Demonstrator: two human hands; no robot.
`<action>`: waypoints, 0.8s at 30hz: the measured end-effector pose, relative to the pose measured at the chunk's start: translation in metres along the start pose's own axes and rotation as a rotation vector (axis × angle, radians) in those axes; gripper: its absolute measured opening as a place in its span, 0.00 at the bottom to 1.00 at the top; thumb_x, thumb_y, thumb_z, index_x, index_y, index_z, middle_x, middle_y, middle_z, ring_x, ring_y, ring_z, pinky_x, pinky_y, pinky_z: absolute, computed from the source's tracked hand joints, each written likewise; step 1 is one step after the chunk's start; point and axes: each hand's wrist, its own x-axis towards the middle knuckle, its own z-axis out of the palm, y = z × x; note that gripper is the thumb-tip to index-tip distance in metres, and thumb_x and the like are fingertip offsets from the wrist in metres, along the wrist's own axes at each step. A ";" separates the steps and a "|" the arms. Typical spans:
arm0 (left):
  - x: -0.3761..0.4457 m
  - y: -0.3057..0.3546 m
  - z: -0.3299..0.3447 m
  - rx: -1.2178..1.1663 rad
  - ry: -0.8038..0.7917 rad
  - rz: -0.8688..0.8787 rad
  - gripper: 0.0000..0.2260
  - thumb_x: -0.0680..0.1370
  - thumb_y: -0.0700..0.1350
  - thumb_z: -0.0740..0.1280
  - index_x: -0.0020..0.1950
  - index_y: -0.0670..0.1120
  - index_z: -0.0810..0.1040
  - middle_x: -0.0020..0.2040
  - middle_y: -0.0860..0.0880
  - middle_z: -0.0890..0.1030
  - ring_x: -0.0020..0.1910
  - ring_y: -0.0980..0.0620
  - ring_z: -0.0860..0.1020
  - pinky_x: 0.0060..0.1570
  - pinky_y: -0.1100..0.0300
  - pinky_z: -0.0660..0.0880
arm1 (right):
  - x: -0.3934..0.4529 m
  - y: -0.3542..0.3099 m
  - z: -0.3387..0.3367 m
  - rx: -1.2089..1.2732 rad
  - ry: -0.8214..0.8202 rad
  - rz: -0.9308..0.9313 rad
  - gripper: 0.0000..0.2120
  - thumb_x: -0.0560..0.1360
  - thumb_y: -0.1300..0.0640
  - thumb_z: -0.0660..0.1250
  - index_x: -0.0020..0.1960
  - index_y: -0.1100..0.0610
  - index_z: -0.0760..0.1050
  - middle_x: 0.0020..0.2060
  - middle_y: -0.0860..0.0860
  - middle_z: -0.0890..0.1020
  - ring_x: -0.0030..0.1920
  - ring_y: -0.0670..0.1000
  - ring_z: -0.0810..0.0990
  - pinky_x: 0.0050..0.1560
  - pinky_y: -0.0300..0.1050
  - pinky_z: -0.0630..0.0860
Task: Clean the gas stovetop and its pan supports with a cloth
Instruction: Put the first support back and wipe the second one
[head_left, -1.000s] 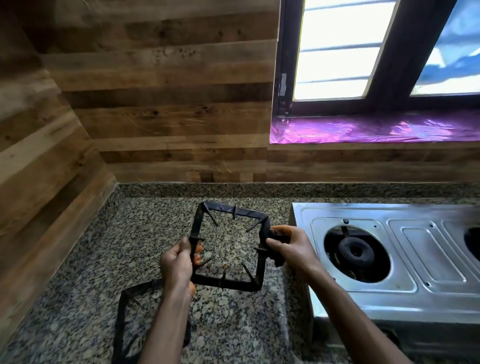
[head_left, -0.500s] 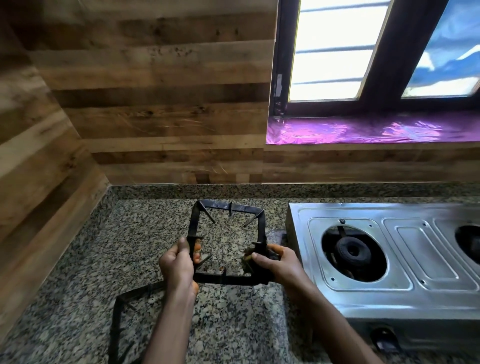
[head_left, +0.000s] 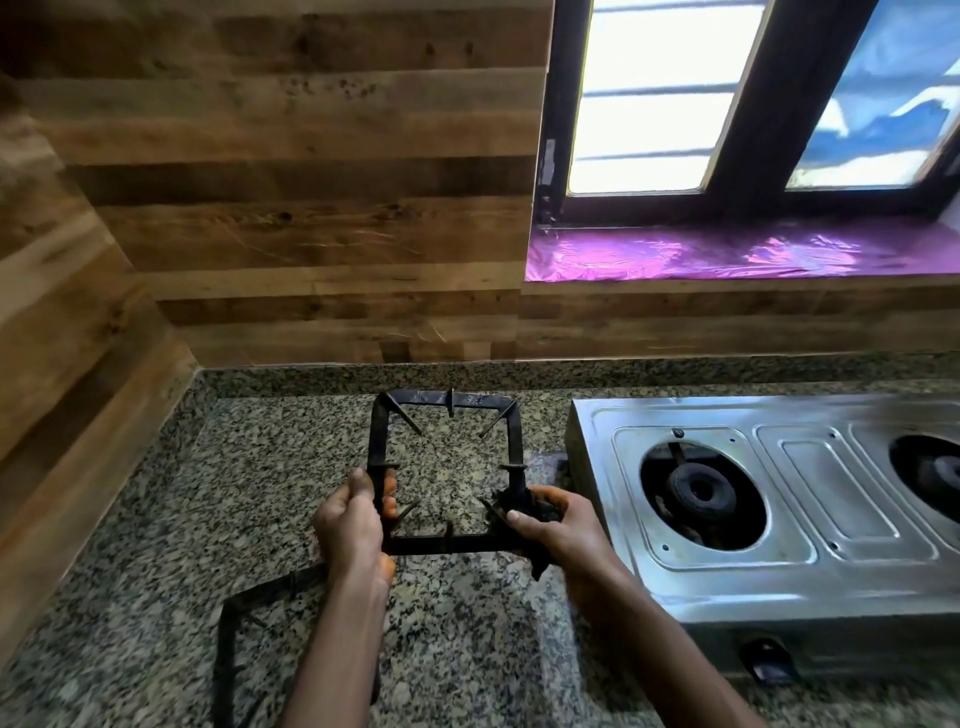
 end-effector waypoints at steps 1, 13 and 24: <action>0.000 0.001 0.002 -0.004 -0.004 0.002 0.10 0.82 0.45 0.63 0.51 0.39 0.81 0.39 0.45 0.83 0.31 0.54 0.75 0.31 0.61 0.72 | -0.001 -0.003 -0.002 -0.029 0.008 -0.006 0.12 0.72 0.67 0.75 0.56 0.60 0.82 0.50 0.57 0.86 0.48 0.55 0.86 0.44 0.47 0.83; -0.032 -0.014 0.069 0.009 -0.235 -0.155 0.12 0.83 0.43 0.61 0.45 0.41 0.79 0.37 0.47 0.81 0.25 0.57 0.72 0.23 0.66 0.69 | -0.080 -0.044 -0.098 -0.296 0.309 -0.323 0.21 0.75 0.63 0.73 0.63 0.43 0.79 0.54 0.44 0.85 0.52 0.46 0.85 0.43 0.42 0.81; -0.169 -0.077 0.186 0.078 -0.582 -0.175 0.13 0.84 0.43 0.59 0.44 0.39 0.78 0.34 0.45 0.77 0.23 0.56 0.69 0.23 0.66 0.68 | -0.151 -0.018 -0.214 -0.959 0.685 -0.290 0.12 0.72 0.52 0.75 0.54 0.42 0.82 0.46 0.41 0.83 0.45 0.45 0.83 0.45 0.44 0.80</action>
